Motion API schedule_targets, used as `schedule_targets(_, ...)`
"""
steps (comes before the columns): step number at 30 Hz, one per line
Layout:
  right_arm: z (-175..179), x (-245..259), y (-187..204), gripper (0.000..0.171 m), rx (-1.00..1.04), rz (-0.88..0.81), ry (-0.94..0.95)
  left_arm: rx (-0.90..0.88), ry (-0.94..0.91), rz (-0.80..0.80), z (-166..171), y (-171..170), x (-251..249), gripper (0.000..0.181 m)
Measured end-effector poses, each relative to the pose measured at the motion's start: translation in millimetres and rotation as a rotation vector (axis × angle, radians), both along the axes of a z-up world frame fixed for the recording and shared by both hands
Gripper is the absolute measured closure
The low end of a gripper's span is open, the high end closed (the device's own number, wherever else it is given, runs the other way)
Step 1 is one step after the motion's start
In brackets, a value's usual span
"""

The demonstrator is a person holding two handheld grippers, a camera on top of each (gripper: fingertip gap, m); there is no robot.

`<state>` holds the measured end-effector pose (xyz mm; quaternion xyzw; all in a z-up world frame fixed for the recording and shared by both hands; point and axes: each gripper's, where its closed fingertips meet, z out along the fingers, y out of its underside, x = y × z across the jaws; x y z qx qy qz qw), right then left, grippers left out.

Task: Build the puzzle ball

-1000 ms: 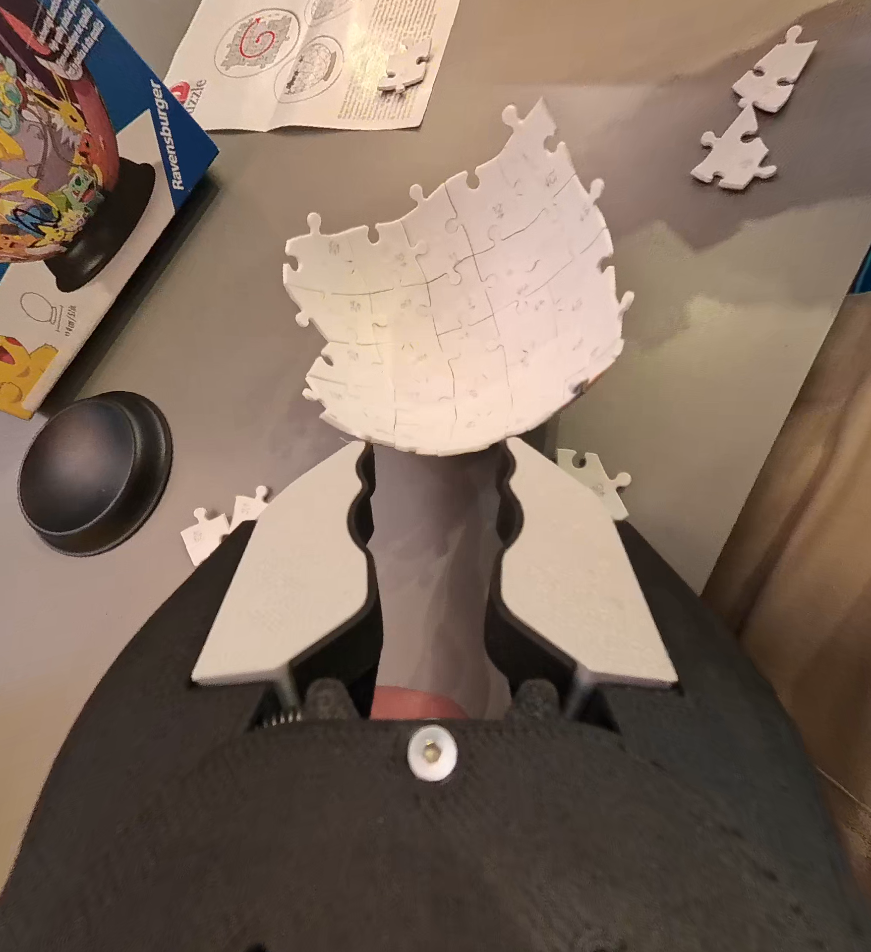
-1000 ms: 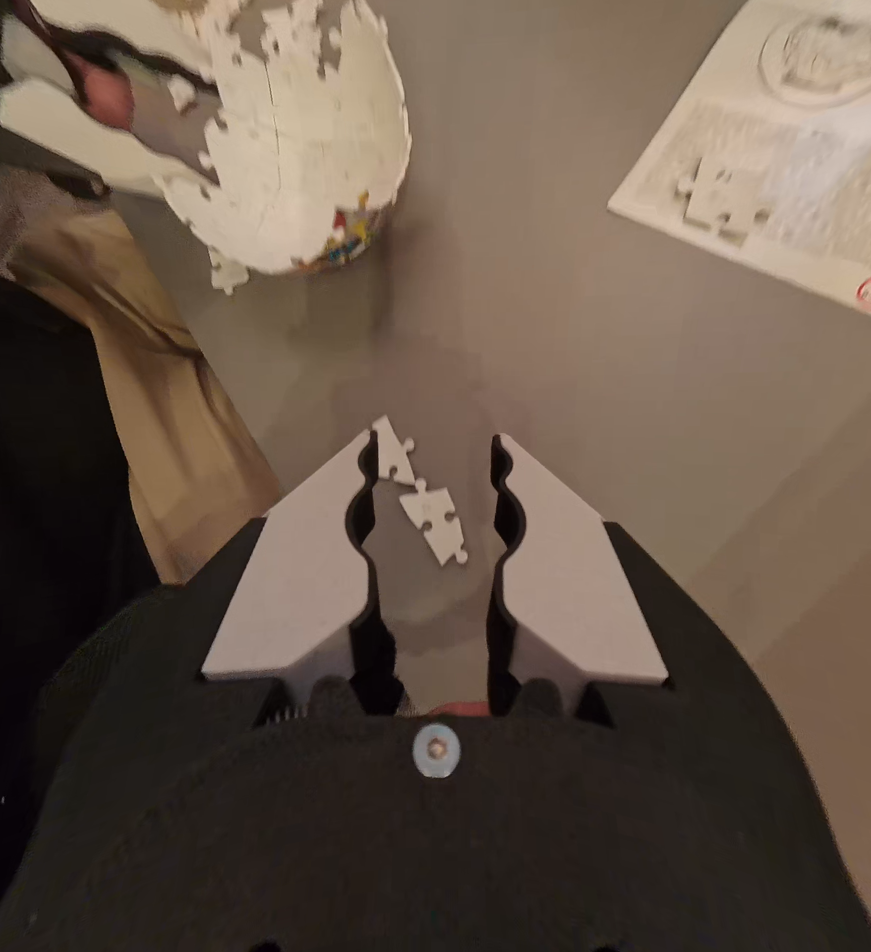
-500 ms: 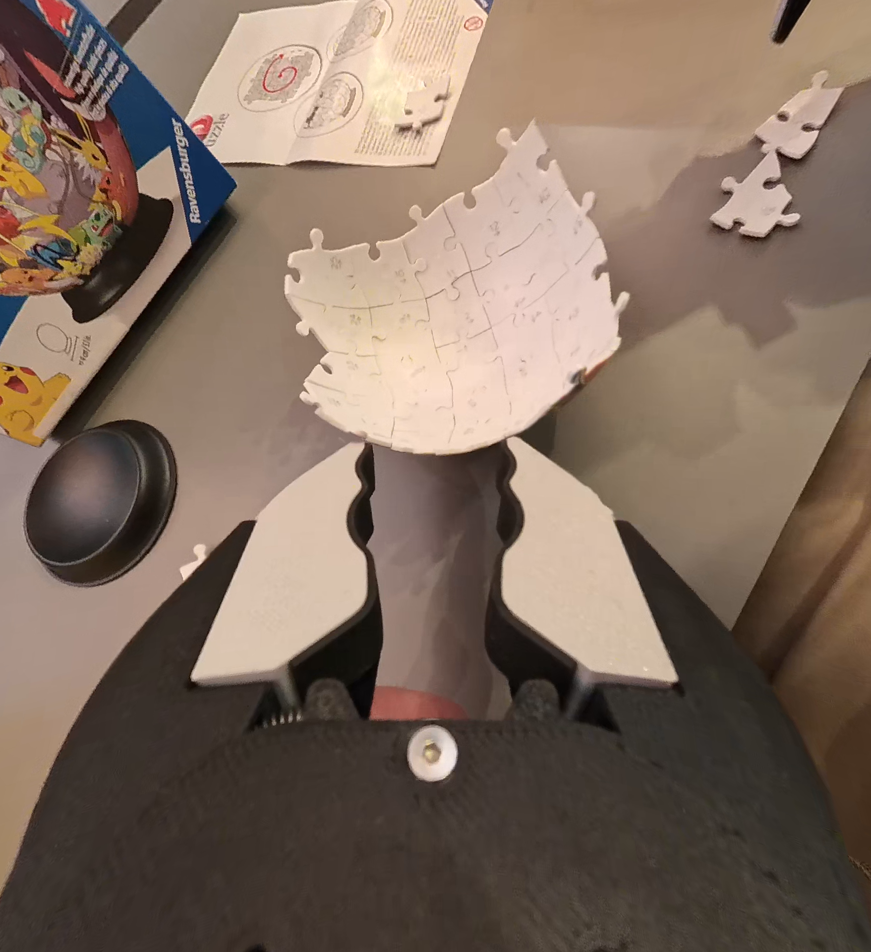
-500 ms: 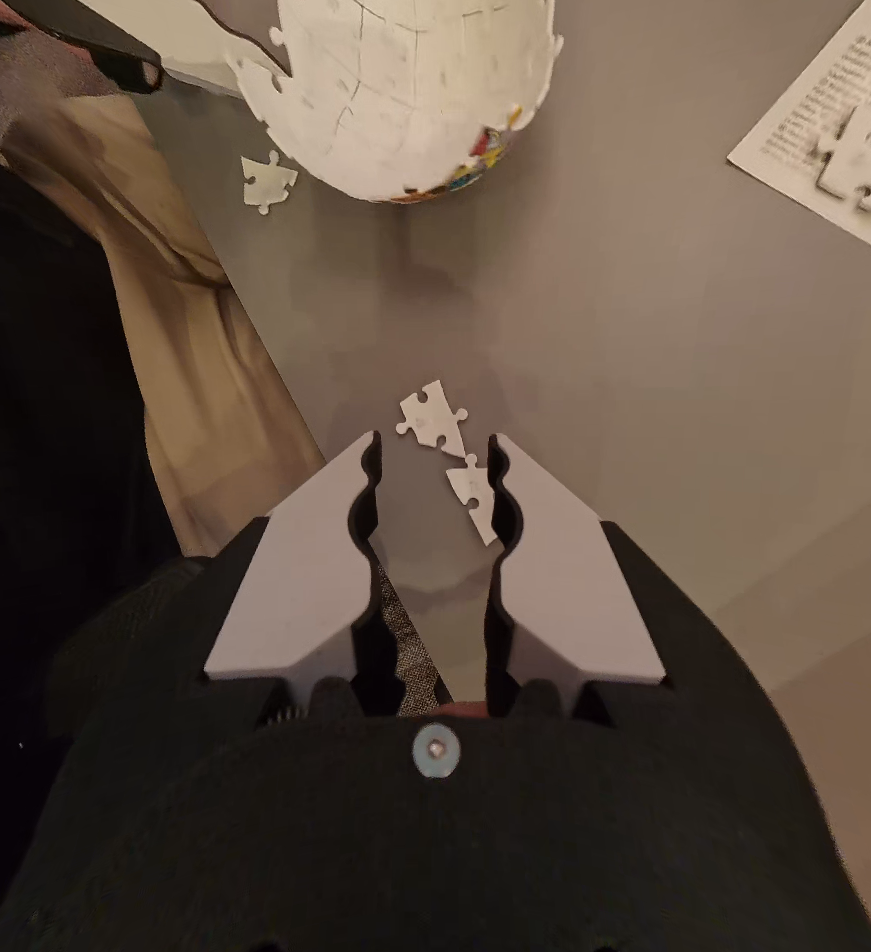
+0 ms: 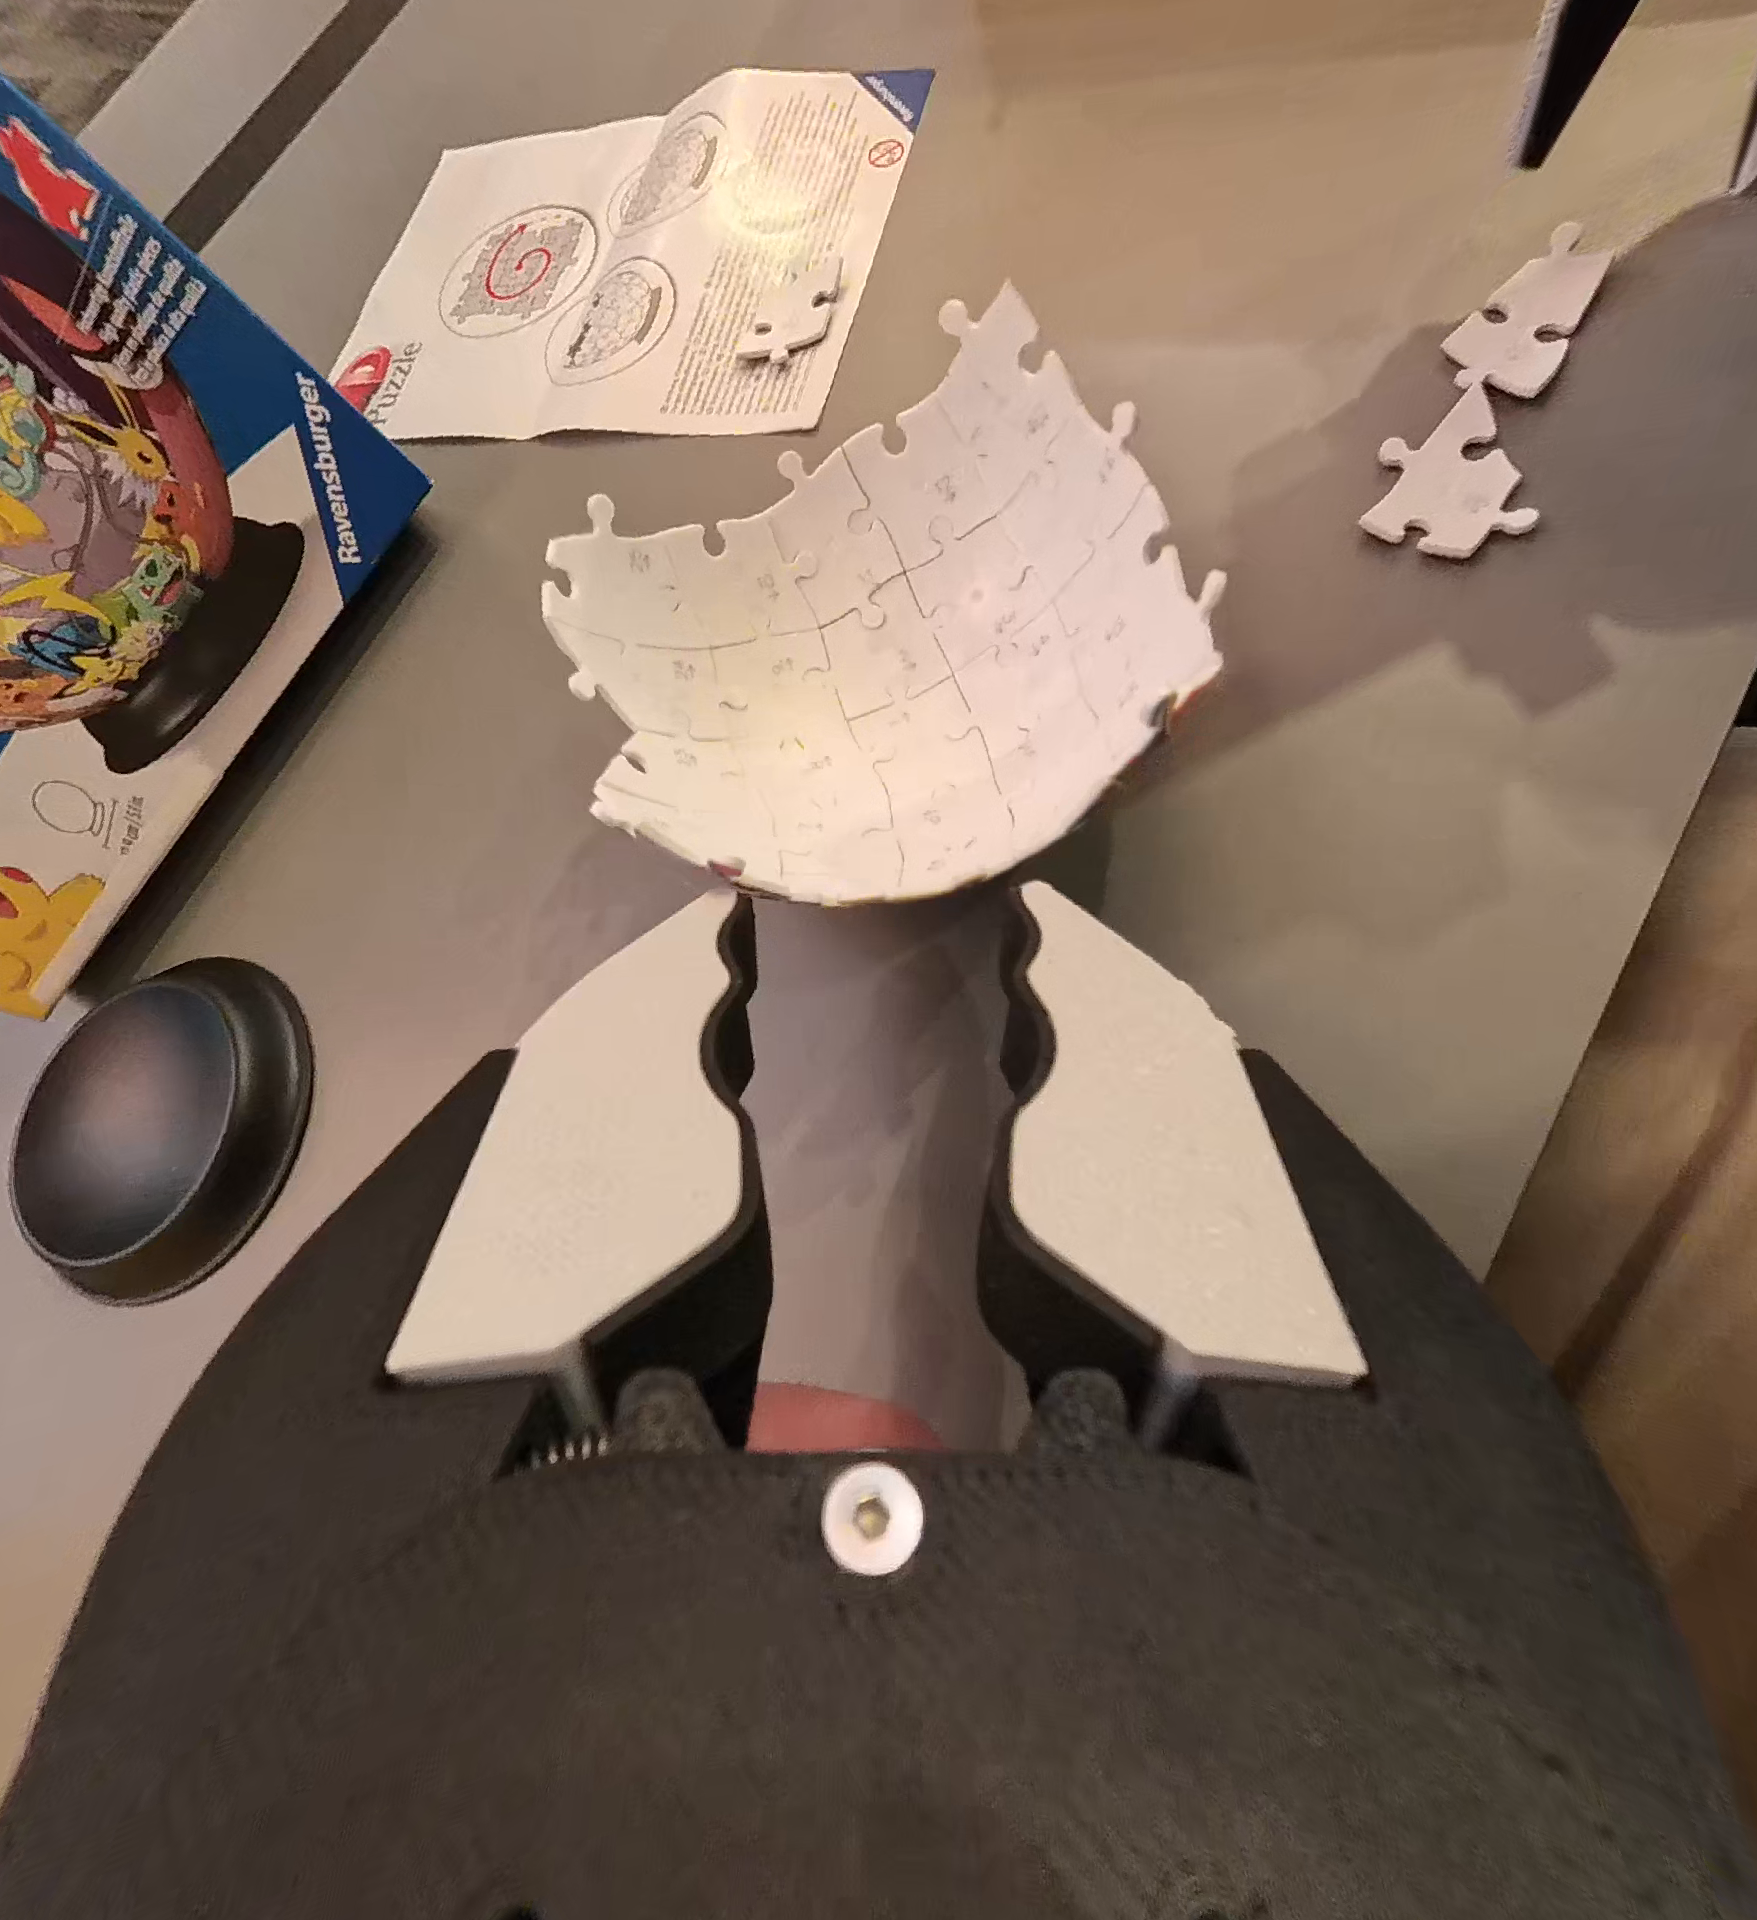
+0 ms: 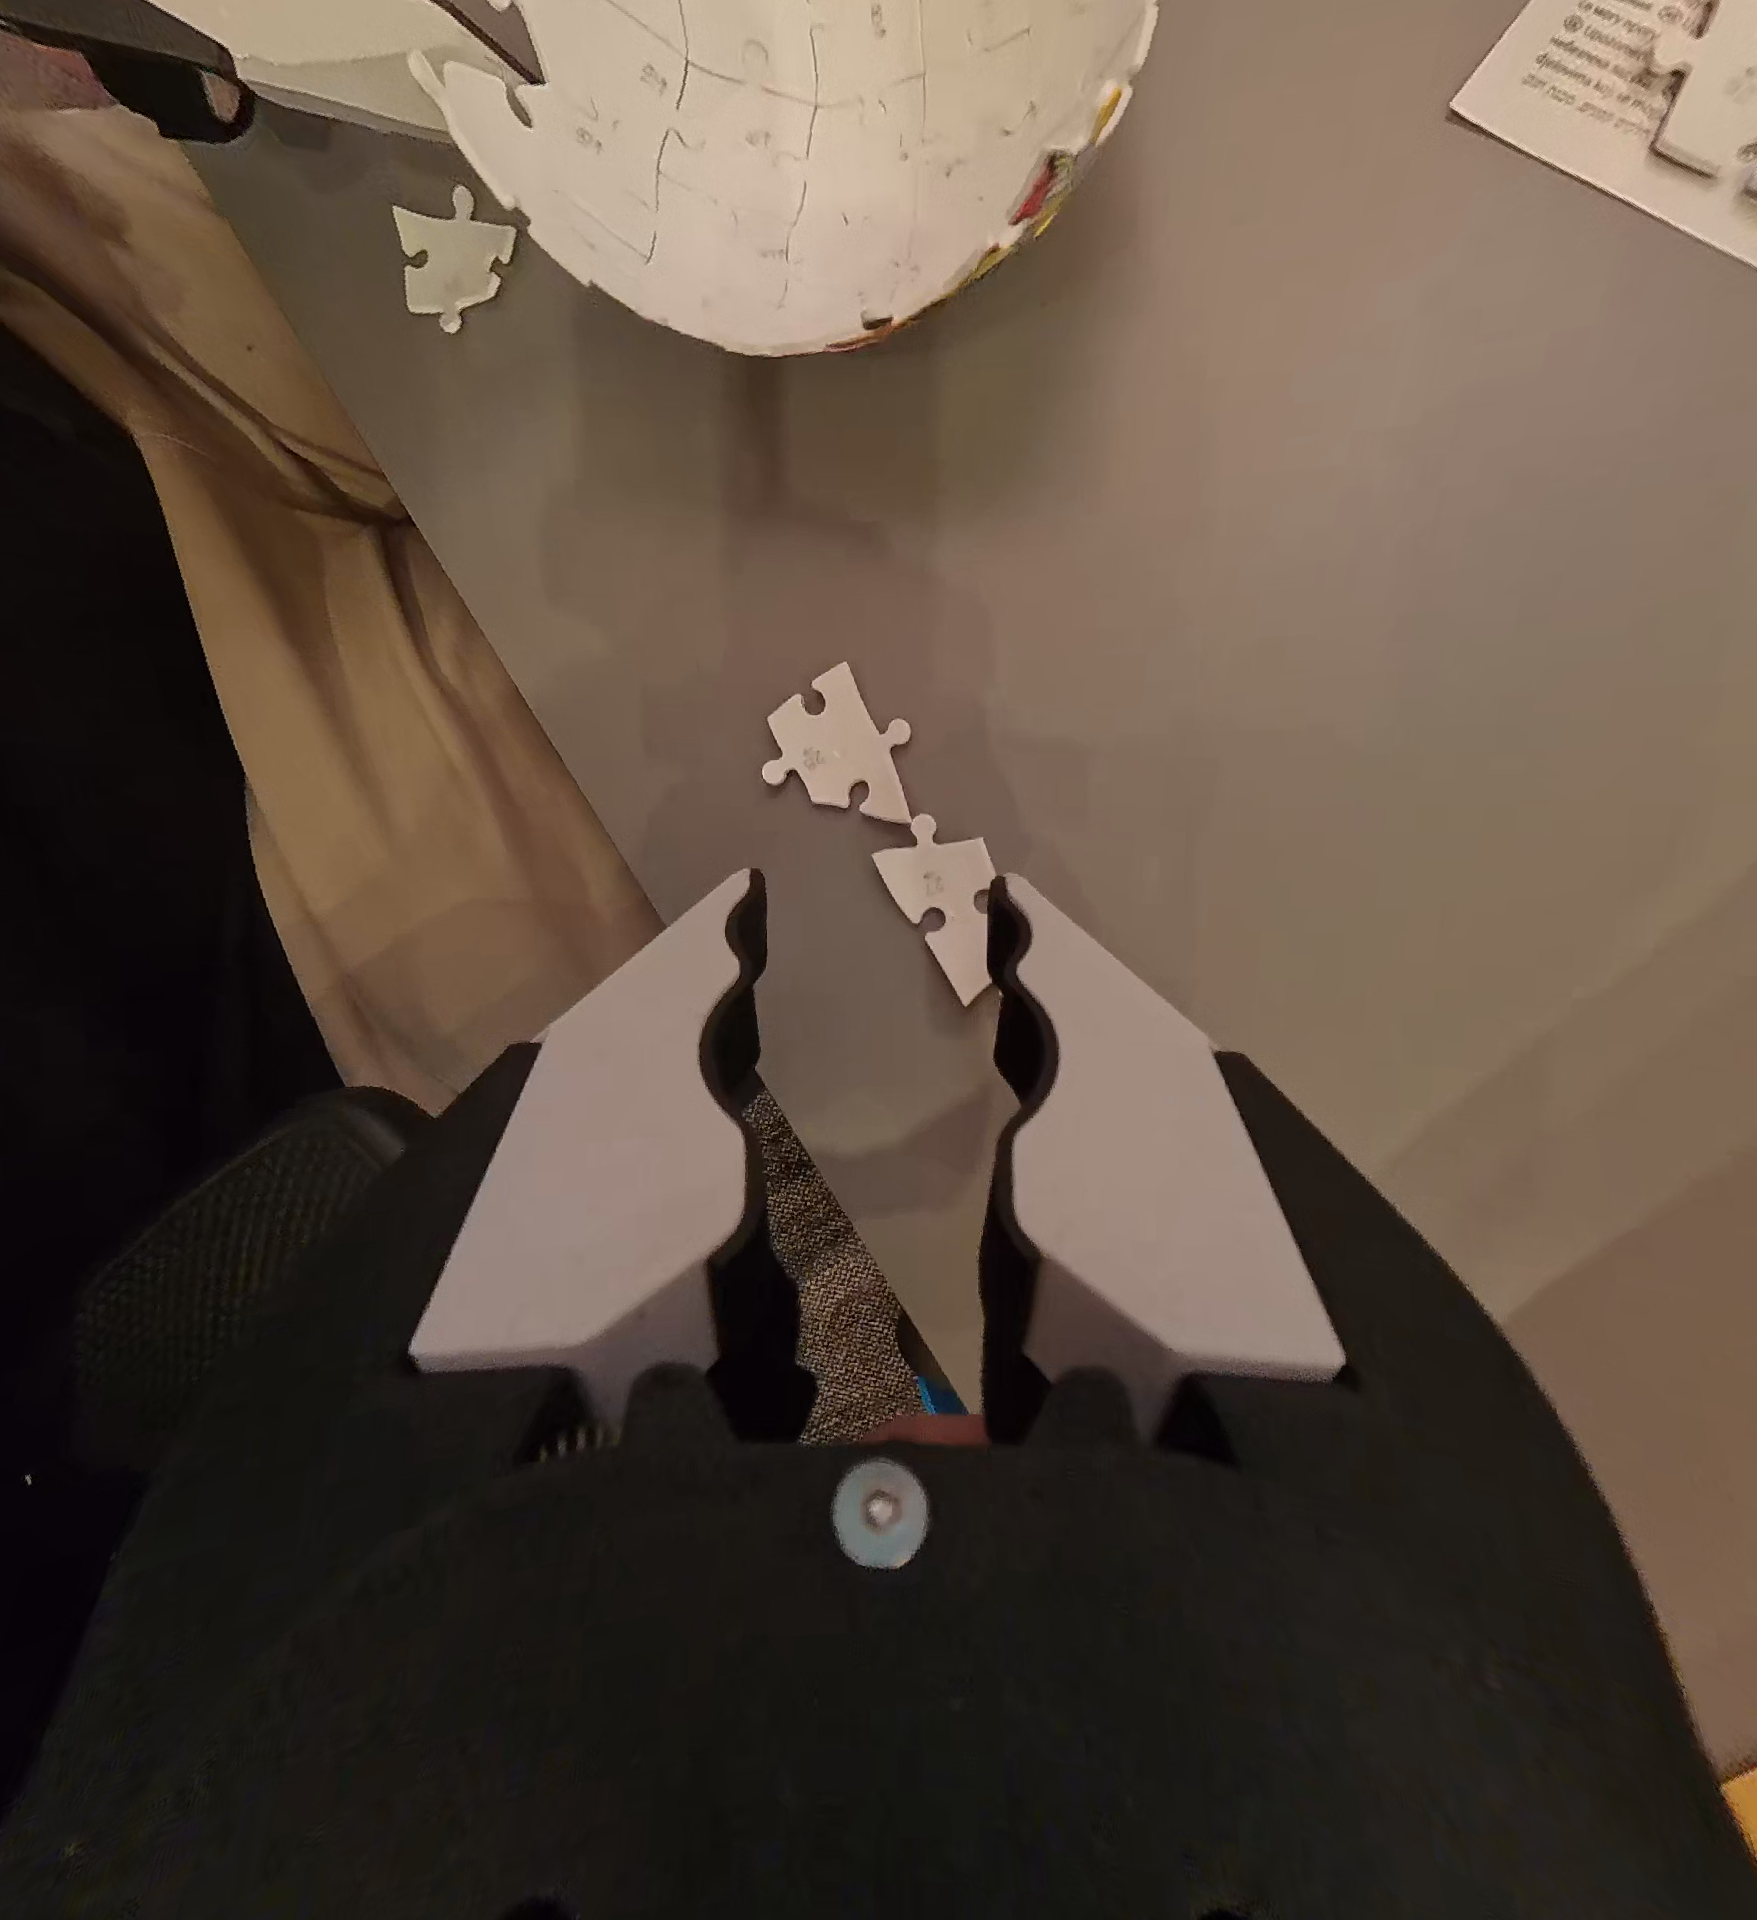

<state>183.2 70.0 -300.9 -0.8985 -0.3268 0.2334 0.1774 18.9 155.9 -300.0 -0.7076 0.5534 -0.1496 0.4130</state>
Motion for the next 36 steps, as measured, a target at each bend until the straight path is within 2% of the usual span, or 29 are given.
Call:
schedule_targets(15,-5.0,12.4,-7.6,0.13,-0.021,-0.032,-0.004,0.023,-0.003,-0.022,2.1,-1.6,9.8,0.137)
schedule_targets(27,-6.5,13.8,-6.6,0.13,-0.018,-0.036,0.015,0.121,0.028,-0.102,-1.1,-12.6,12.7,0.139)
schedule_targets(32,16.2,9.2,6.9,0.133,0.097,-0.04,0.079,0.153,0.009,-0.157,3.2,-19.4,13.0,0.14)
schedule_targets(36,45.9,-14.5,20.8,0.137,0.23,0.003,0.168,0.133,-0.013,-0.192,4.4,-22.0,11.2,0.14)
